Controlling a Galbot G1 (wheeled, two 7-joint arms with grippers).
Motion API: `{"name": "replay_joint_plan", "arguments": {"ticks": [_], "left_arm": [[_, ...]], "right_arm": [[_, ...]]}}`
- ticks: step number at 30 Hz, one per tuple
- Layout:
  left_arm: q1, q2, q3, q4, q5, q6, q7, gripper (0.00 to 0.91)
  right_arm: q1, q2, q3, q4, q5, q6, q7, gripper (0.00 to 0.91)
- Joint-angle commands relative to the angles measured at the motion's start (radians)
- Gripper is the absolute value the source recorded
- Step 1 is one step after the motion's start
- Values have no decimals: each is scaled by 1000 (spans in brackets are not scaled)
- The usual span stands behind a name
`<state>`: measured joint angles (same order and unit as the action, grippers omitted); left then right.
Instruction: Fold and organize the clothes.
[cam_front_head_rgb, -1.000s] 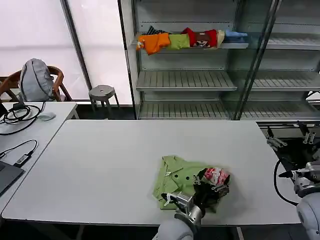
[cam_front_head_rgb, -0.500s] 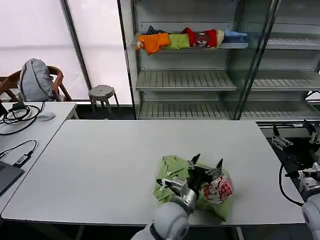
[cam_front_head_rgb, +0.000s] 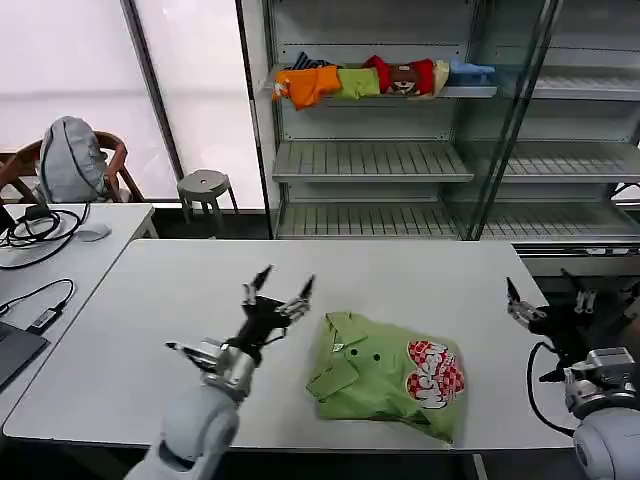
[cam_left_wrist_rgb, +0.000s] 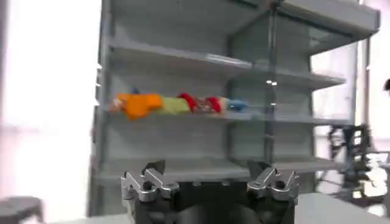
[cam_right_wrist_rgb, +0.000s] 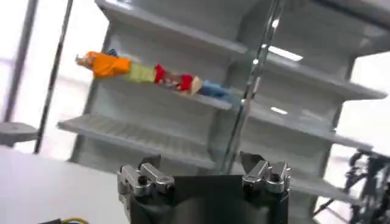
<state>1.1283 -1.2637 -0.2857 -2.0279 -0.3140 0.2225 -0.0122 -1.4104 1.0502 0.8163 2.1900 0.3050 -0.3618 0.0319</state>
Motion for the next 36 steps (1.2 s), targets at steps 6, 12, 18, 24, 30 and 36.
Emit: {"name": "replay_joint_plan", "arguments": {"ticks": [6, 12, 18, 24, 30, 36], "left_arm": [[170, 147, -471, -47, 44, -126, 124, 907], [191, 164, -517, -41, 25, -127, 123, 907], [209, 170, -537, -52, 17, -124, 124, 907], [216, 163, -541, -43, 17, -124, 123, 907], [218, 143, -536, -54, 15, -121, 123, 907], [230, 142, -536, -51, 15, -124, 123, 907]], "right_arm": [[-58, 63, -202, -22, -21, 129, -220, 907], [-52, 43, -309, -32, -40, 91, -306, 907], [-2, -20, -322, -119, -31, 21, -388, 907], [-6, -66, -317, -141, -70, 13, -518, 907], [24, -68, -316, -180, -20, -12, -533, 907], [34, -70, -299, -182, 57, -51, -584, 907]]}}
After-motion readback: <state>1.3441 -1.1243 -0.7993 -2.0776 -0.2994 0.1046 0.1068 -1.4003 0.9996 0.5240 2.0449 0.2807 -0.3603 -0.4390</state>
